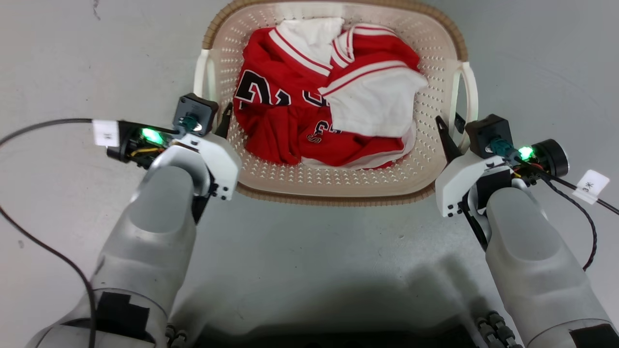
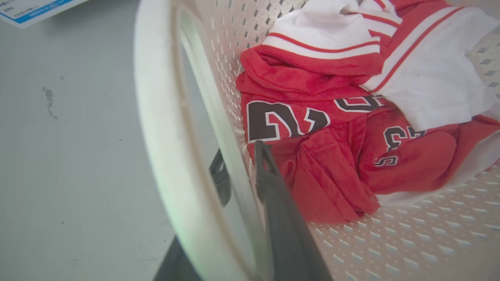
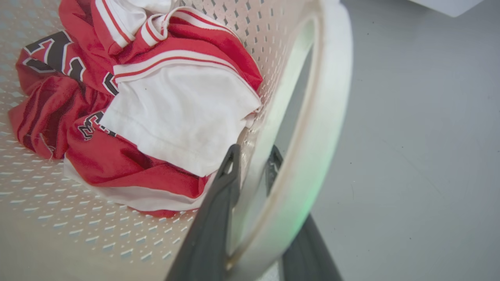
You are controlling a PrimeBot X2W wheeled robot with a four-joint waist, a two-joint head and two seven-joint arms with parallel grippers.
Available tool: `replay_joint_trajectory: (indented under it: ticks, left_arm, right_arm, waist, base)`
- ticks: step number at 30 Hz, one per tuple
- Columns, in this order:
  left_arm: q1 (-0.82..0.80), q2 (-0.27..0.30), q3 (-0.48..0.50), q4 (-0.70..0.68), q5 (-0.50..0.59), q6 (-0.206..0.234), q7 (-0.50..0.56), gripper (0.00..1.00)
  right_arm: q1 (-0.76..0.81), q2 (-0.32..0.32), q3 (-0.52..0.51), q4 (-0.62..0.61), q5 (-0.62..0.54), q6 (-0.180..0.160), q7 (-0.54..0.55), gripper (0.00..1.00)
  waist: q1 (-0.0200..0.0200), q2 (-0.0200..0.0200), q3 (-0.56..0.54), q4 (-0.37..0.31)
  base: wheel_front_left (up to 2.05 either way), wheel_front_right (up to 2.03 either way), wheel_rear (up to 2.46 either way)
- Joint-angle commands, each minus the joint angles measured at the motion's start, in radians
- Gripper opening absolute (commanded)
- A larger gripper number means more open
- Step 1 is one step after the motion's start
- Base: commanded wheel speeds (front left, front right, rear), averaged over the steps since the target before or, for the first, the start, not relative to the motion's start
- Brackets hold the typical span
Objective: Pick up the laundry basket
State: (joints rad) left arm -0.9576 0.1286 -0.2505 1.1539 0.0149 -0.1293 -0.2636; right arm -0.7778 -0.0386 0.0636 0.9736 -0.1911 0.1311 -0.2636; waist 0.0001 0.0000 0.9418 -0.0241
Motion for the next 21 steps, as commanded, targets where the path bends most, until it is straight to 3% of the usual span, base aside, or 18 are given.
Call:
replay_joint_trajectory:
  ticks: [1, 10, 21]
  left_arm:
    - [-0.014, 0.02, 0.005, 0.006, -0.001, 0.008, -0.002, 0.0]
    - [0.027, 0.009, -0.01, 0.044, -0.027, 0.002, -0.002, 0.0]
    - [0.13, -0.01, -0.011, 0.113, -0.097, -0.001, -0.002, 0.0]
  right_arm:
    - [-0.01, -0.022, -0.005, 0.003, -0.008, -0.001, -0.002, 0.0]
    - [0.024, -0.025, 0.002, 0.046, -0.007, -0.001, -0.002, 0.0]
    - [0.066, -0.025, 0.044, 0.137, 0.025, -0.001, -0.002, 0.0]
  waist:
    - [-0.0001, 0.0, -0.003, 0.0]
    - [-0.0001, 0.0, -0.082, 0.003]
    - [-0.0001, 0.0, -0.272, 0.003]
  base:
    - [0.0, 0.0, 0.0]
    - [0.0, 0.0, 0.0]
    - [0.0, 0.0, 0.0]
